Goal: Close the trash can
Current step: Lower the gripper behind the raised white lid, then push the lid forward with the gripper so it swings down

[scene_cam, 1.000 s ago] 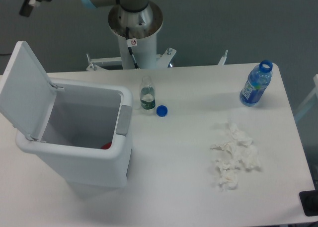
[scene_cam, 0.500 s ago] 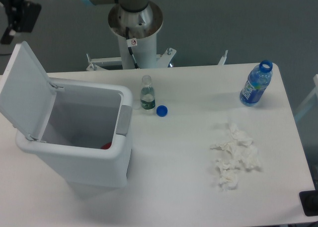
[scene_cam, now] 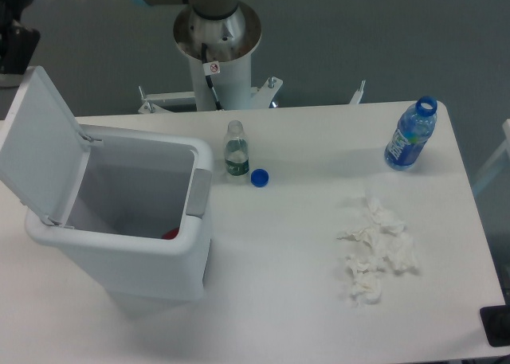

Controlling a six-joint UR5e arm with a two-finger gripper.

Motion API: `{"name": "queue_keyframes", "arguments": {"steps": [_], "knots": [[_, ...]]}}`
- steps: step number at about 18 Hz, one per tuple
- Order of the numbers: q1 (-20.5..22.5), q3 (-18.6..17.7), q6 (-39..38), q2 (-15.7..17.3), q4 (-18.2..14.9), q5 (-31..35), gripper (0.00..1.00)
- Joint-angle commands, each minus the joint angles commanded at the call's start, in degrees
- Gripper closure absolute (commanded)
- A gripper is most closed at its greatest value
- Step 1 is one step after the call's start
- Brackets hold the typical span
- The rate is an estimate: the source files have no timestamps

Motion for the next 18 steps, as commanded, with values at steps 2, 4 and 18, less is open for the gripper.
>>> {"name": "queue_keyframes", "arguments": {"steps": [2, 4, 18], "knots": [[-0.3, 0.0, -0.1, -0.4, 0.0, 0.0, 0.0], [-0.4, -0.2, -0.1, -0.6, 0.0, 0.0, 0.0], [1.7, -0.7, 0.8, -1.5, 0.0, 8.1, 0.0]]}}
